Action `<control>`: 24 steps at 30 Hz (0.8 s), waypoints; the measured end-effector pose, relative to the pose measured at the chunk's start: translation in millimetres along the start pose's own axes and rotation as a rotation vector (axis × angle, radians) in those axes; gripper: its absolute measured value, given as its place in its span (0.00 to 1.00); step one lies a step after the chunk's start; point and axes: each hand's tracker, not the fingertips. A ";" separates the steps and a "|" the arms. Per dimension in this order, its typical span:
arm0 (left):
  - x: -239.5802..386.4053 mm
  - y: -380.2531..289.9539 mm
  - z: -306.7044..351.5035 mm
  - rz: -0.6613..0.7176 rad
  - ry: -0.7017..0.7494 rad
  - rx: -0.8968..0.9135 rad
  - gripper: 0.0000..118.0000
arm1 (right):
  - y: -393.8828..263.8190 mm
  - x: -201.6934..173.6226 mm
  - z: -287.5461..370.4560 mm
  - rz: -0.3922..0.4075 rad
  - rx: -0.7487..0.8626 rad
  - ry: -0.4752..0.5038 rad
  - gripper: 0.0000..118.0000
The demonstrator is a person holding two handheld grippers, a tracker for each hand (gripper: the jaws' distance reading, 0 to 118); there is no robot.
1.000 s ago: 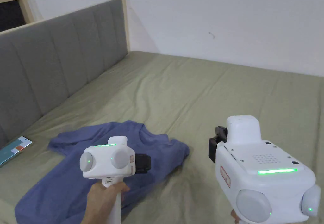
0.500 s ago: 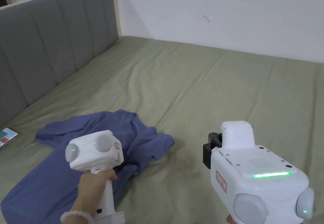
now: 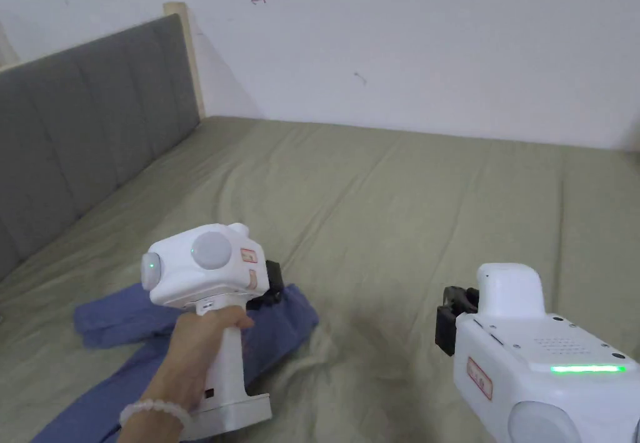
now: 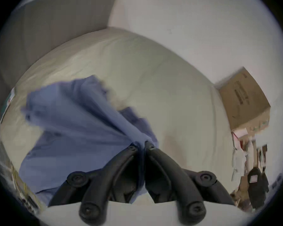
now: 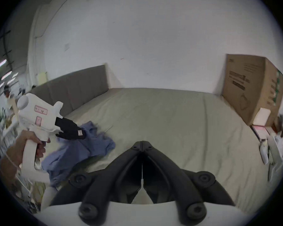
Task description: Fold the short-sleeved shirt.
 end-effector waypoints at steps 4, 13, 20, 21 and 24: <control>101.8 -10.2 -21.0 -0.080 -0.164 -0.045 0.04 | 7.6 56.6 34.9 -0.051 0.047 -0.124 0.00; 307.6 -113.8 -48.3 -0.262 -0.590 -0.236 0.04 | 8.1 168.7 119.6 -0.048 0.081 -0.441 0.00; 341.4 -199.0 -97.5 -0.454 -0.501 -0.429 0.05 | -21.4 207.0 133.1 -0.170 0.026 -0.495 0.00; 338.3 -203.8 -100.6 -0.483 -0.460 -0.442 0.06 | -23.5 207.7 133.3 -0.166 0.022 -0.490 0.00; 311.9 -199.7 -96.7 -0.401 -0.520 -0.394 0.63 | -28.2 204.7 129.0 -0.144 -0.001 -0.489 0.00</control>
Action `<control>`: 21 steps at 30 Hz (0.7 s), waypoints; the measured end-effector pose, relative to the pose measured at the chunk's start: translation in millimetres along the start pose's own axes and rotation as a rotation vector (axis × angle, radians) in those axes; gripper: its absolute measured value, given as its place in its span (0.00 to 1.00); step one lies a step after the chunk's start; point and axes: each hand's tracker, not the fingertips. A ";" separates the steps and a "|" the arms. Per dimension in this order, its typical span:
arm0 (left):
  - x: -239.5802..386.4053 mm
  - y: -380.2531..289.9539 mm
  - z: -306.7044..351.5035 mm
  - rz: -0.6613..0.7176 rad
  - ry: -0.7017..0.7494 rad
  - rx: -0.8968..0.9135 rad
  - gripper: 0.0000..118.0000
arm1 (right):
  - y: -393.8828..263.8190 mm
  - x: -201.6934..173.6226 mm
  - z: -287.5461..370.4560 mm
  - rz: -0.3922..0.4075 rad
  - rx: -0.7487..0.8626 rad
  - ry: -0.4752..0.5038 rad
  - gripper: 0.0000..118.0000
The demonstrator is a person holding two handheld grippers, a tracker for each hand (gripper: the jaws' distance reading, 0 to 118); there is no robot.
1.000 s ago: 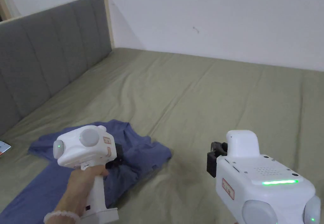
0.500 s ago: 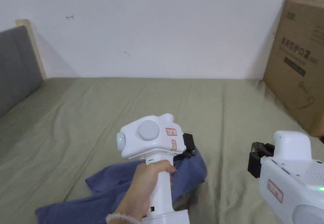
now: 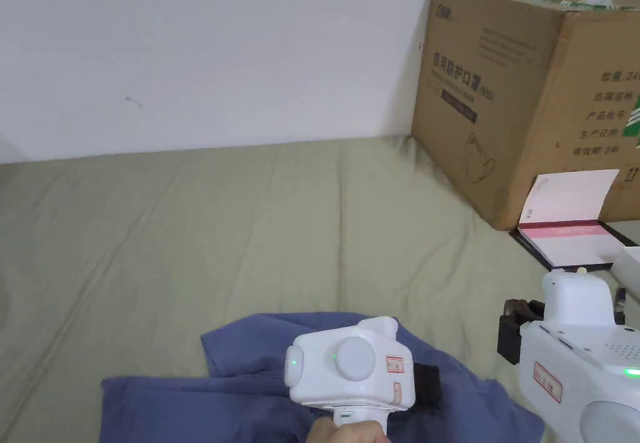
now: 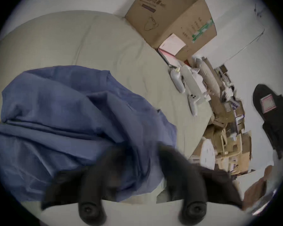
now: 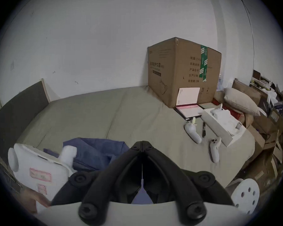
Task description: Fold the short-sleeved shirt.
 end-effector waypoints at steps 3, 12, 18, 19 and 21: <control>-16.2 9.3 27.7 0.054 0.016 0.014 0.97 | -1.6 -7.8 -3.9 -0.004 -0.015 0.014 0.00; -113.6 -22.0 158.4 0.083 0.283 0.241 0.01 | -13.6 -65.6 -14.4 0.043 -0.057 0.148 0.00; -204.3 -58.7 207.2 0.313 0.426 0.270 0.00 | -29.8 -101.3 -34.5 0.060 -0.130 0.217 0.00; -214.2 -56.0 214.4 0.317 0.449 0.282 0.00 | -30.9 -106.3 -38.2 0.063 -0.137 0.218 0.00; -238.0 -41.7 232.0 0.350 0.488 0.318 0.01 | -31.5 -115.5 -44.8 0.069 -0.149 0.230 0.00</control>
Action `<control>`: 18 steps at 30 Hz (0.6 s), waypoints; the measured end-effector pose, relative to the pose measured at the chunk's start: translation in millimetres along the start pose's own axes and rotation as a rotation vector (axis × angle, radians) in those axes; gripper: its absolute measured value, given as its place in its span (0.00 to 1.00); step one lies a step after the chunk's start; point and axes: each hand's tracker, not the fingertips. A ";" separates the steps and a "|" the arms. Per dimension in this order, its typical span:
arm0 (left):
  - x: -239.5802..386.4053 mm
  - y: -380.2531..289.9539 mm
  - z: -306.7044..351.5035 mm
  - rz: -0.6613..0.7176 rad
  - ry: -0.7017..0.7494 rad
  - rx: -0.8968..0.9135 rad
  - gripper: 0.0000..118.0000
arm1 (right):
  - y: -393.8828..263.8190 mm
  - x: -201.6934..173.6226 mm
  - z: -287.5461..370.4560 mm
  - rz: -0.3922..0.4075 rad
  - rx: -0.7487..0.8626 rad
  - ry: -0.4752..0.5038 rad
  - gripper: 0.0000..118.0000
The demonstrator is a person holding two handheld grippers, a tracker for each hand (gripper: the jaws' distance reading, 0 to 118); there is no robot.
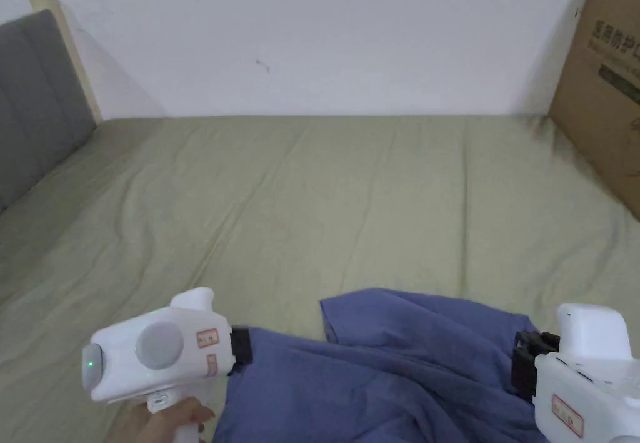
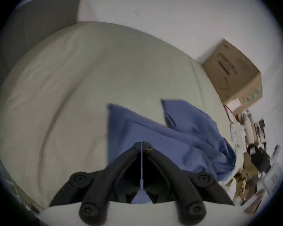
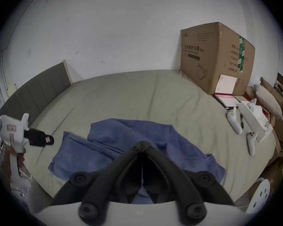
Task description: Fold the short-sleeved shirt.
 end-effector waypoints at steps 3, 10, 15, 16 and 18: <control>-17.5 37.7 -11.9 0.039 0.029 0.011 0.53 | 2.8 -6.6 -11.7 0.010 -0.014 0.017 0.00; -10.6 57.7 -91.4 -0.015 0.064 -0.178 0.82 | -1.4 -7.2 -38.5 -0.001 -0.068 0.023 0.00; -8.5 41.9 -123.6 0.024 0.249 -0.185 0.33 | -11.6 -0.4 -47.4 0.001 -0.114 0.003 0.00; -13.1 43.1 -117.4 0.075 0.169 -0.165 0.28 | -13.0 1.0 -47.3 0.003 -0.119 0.001 0.00; -15.3 46.2 -110.4 0.020 0.152 -0.171 0.11 | -15.5 4.0 -47.1 0.009 -0.128 -0.005 0.00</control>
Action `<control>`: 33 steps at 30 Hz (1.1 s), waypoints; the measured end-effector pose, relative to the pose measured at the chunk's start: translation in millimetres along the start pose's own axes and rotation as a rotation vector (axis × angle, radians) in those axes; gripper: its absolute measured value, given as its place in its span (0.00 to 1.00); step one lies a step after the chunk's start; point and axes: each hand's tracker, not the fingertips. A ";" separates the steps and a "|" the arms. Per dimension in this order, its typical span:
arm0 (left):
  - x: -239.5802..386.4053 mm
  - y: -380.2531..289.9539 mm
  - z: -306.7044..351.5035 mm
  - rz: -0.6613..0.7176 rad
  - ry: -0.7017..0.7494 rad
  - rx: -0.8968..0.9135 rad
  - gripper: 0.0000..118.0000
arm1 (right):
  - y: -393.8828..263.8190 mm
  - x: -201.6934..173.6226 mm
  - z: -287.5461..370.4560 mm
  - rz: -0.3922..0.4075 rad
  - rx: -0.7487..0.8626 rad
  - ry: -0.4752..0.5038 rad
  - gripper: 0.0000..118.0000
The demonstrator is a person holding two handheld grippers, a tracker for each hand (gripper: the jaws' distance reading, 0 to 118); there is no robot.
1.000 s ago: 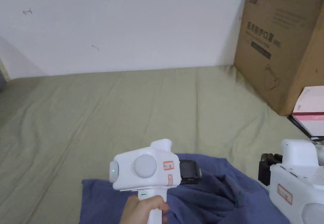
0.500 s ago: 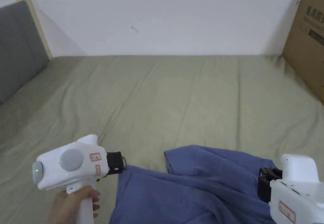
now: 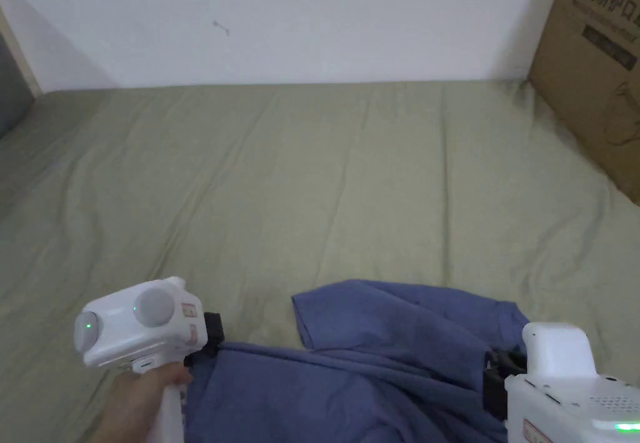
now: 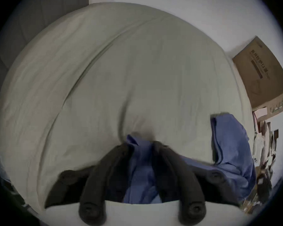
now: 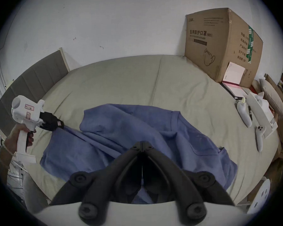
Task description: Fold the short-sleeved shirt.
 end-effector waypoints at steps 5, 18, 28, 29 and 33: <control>6.2 -1.4 16.5 -0.030 -0.015 0.009 0.04 | 16.9 13.2 -8.1 -0.026 -0.011 0.015 0.00; 23.5 6.3 61.6 -0.125 -0.069 0.099 0.04 | 131.2 14.2 -164.8 0.172 -0.259 0.115 0.88; 17.6 6.9 48.8 -0.134 -0.065 0.066 0.04 | 108.6 6.6 -217.6 0.208 -0.346 0.071 0.19; 17.6 7.0 50.1 -0.135 -0.065 0.066 0.04 | 109.9 6.8 -216.4 0.239 -0.336 0.033 0.02; 15.6 9.2 59.2 -0.120 -0.073 0.077 0.04 | 119.3 20.4 -203.5 0.134 -0.336 0.033 0.02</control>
